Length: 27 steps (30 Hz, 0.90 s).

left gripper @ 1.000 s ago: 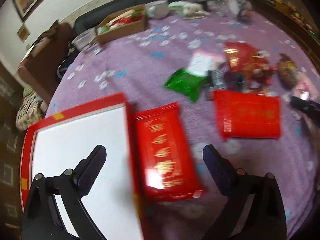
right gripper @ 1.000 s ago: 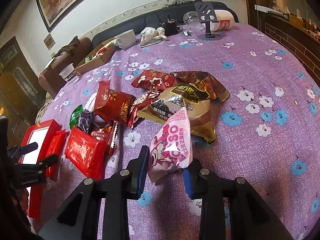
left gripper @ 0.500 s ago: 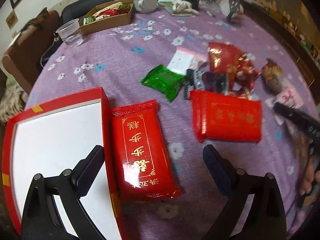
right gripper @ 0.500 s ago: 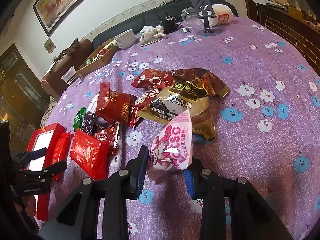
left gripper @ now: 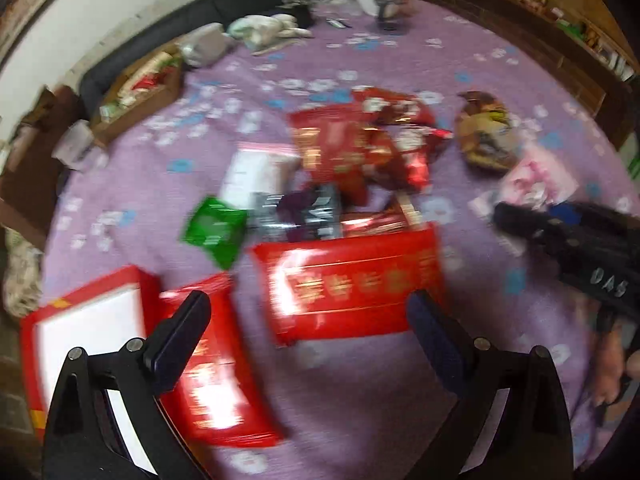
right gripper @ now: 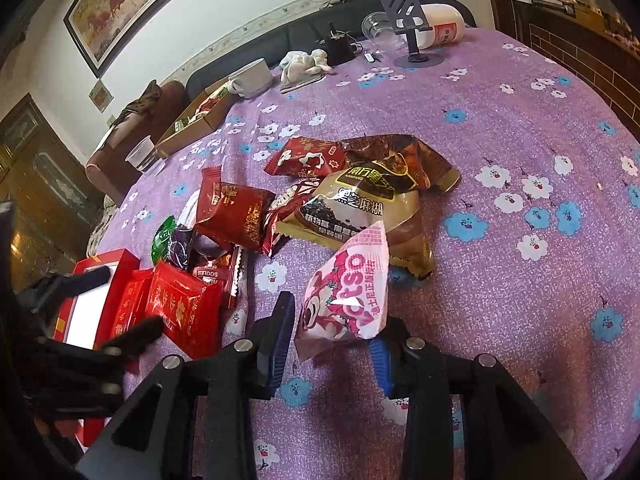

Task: Organize snacks
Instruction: 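Grasp the long red snack pack with the left tool while the right tool holds the pink pack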

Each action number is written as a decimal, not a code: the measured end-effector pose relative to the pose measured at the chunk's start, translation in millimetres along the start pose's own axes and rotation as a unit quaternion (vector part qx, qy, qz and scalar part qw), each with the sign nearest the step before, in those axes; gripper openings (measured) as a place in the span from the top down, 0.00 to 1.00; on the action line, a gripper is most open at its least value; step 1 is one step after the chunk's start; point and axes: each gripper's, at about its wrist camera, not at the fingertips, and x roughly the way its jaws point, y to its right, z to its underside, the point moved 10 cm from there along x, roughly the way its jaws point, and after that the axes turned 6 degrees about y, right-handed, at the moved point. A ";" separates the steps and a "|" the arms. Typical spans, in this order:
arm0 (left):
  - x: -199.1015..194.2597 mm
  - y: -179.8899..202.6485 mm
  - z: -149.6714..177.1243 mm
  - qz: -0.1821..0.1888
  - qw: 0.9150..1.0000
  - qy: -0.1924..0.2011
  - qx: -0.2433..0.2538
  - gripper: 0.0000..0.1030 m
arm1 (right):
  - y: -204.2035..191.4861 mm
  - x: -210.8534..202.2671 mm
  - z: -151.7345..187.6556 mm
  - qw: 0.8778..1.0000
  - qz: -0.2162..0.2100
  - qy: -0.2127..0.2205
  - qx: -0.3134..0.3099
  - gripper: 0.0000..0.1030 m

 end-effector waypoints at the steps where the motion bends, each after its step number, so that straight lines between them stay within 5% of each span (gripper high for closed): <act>1: 0.8 7.0 -2.1 0.012 1.000 0.002 0.000 0.04 | 0.3 0.1 -0.1 1.000 -0.002 -0.001 0.002 0.64; 8: 18.4 23.0 -2.6 0.010 1.000 -0.004 -0.001 0.06 | -0.9 0.7 -0.4 1.000 -0.007 -0.002 0.002 0.60; 12: 18.1 21.4 -1.5 0.011 1.000 0.016 -0.013 0.18 | -7.4 0.7 1.5 1.000 -0.012 -0.003 -0.015 0.47; 17: 6.9 18.6 0.8 0.004 0.999 0.037 0.001 0.28 | -14.0 2.1 5.0 0.999 0.006 0.001 -0.052 0.43; 25: -24.3 8.6 -2.2 0.015 0.996 0.087 -0.010 0.63 | -24.4 7.4 15.4 0.984 0.076 0.009 -0.159 0.45; 27: -33.0 3.7 -3.3 0.016 0.995 0.101 -0.015 0.69 | -26.9 7.1 16.8 0.982 0.079 0.011 -0.170 0.53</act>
